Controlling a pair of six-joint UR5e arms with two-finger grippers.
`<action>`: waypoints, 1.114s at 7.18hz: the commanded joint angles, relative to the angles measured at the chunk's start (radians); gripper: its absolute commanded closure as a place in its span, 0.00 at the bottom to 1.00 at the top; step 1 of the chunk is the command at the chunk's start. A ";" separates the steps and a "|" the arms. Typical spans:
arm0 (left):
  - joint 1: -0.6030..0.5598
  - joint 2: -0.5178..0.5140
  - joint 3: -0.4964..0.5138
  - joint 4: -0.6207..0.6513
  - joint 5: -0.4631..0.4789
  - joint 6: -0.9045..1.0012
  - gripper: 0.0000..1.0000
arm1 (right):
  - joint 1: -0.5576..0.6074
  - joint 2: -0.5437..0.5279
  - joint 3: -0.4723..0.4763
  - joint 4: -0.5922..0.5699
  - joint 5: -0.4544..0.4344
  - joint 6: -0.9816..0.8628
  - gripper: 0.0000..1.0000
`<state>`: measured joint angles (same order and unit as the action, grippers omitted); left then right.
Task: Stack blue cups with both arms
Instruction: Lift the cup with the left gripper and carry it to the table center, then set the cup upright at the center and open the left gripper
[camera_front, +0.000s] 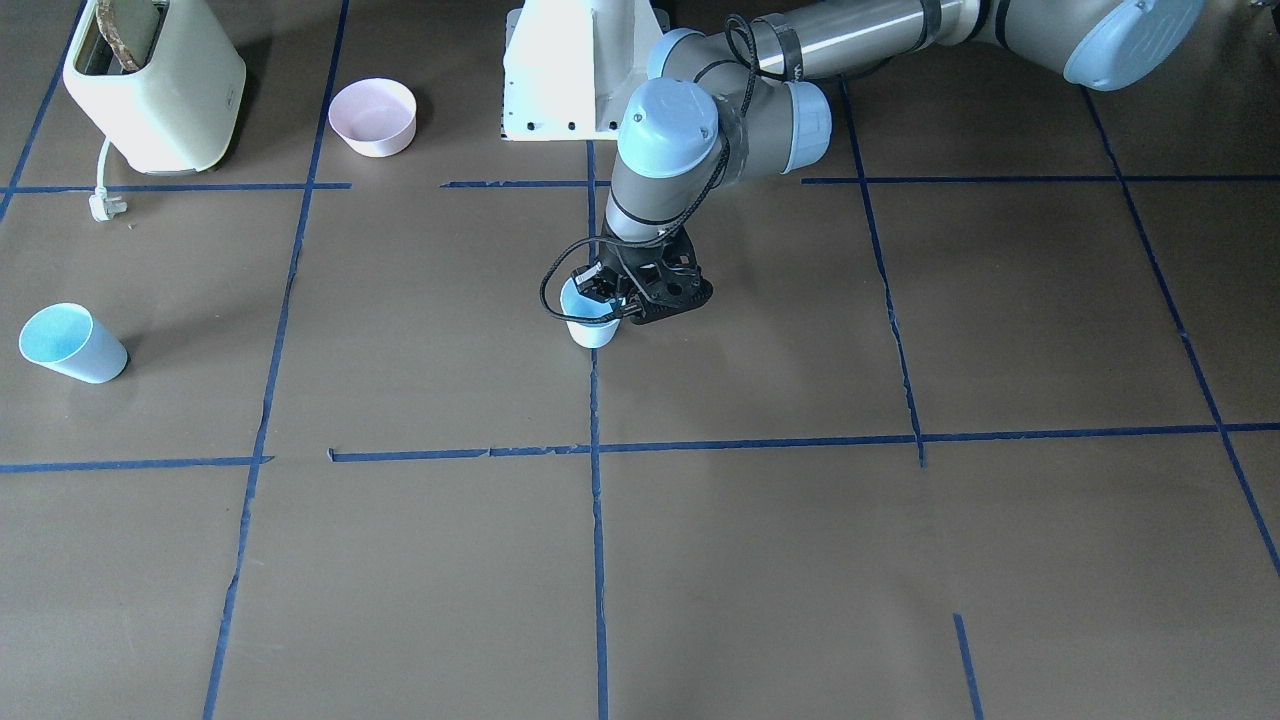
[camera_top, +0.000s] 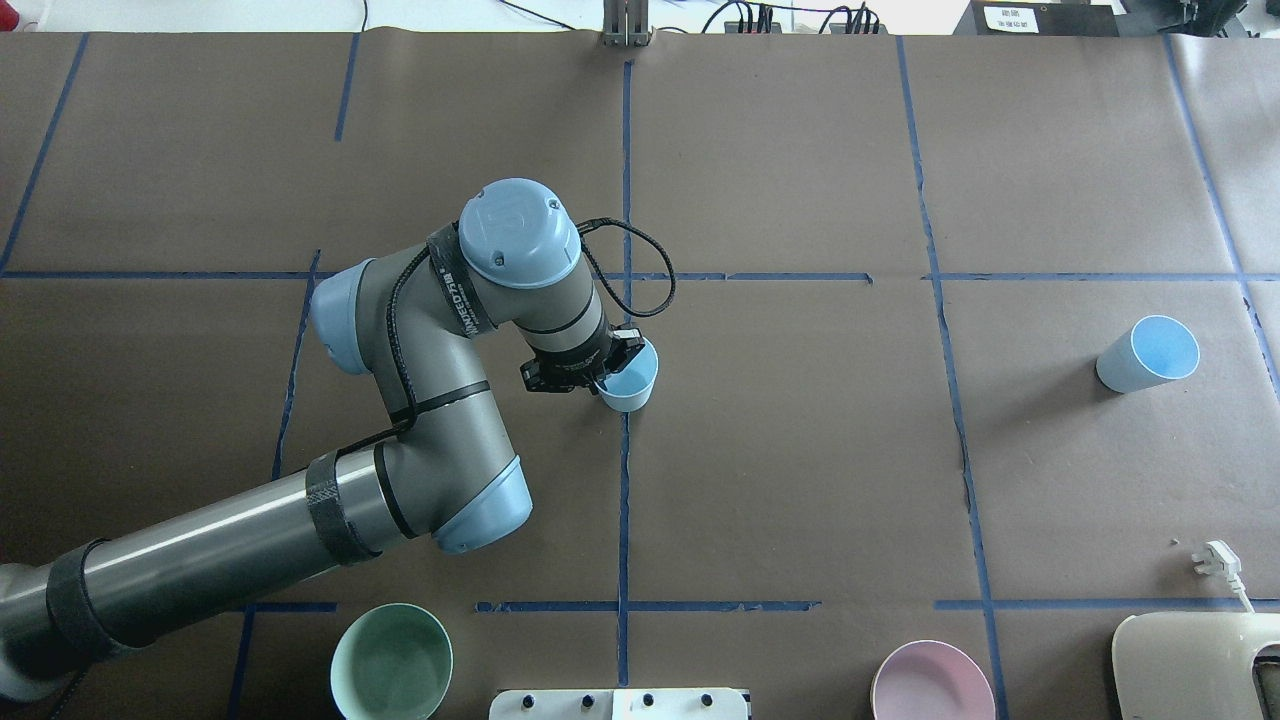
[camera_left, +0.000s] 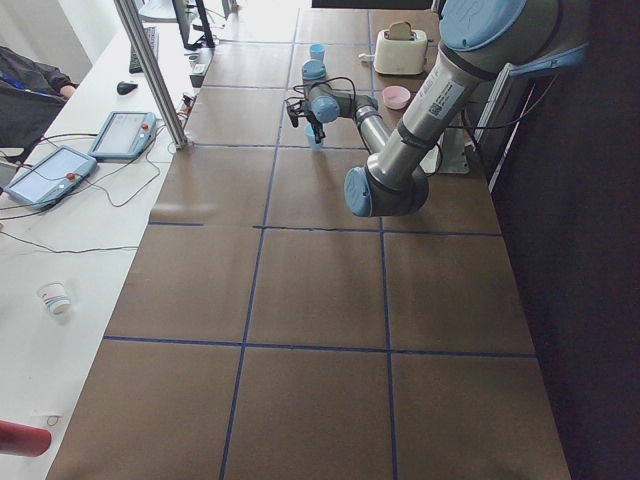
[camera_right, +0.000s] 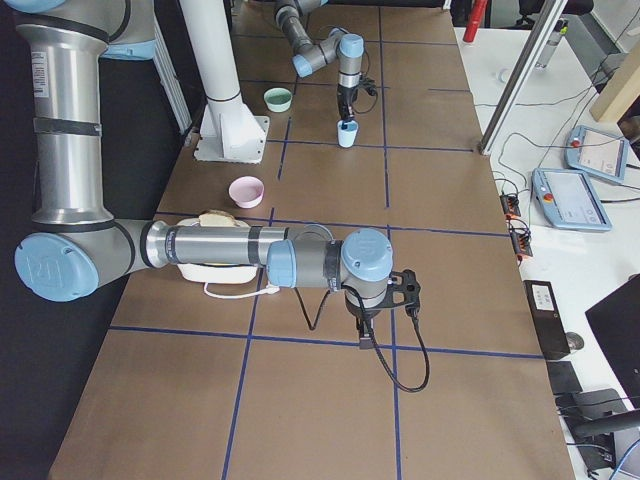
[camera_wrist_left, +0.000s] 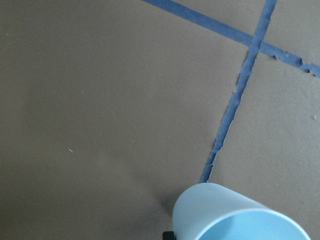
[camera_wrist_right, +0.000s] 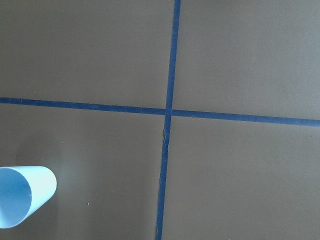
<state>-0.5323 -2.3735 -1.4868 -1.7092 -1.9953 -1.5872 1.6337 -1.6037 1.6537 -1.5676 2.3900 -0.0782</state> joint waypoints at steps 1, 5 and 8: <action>0.000 0.003 -0.003 -0.001 0.001 -0.002 0.01 | 0.000 0.004 0.000 -0.005 -0.002 0.000 0.00; -0.005 0.005 -0.056 0.010 -0.008 -0.008 0.00 | 0.000 0.005 -0.003 0.000 0.003 -0.001 0.00; -0.081 0.095 -0.307 0.222 -0.083 0.006 0.00 | -0.002 -0.008 -0.003 0.001 0.018 -0.003 0.00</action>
<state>-0.5726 -2.3237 -1.6726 -1.5842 -2.0336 -1.5875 1.6332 -1.6075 1.6498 -1.5664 2.4034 -0.0816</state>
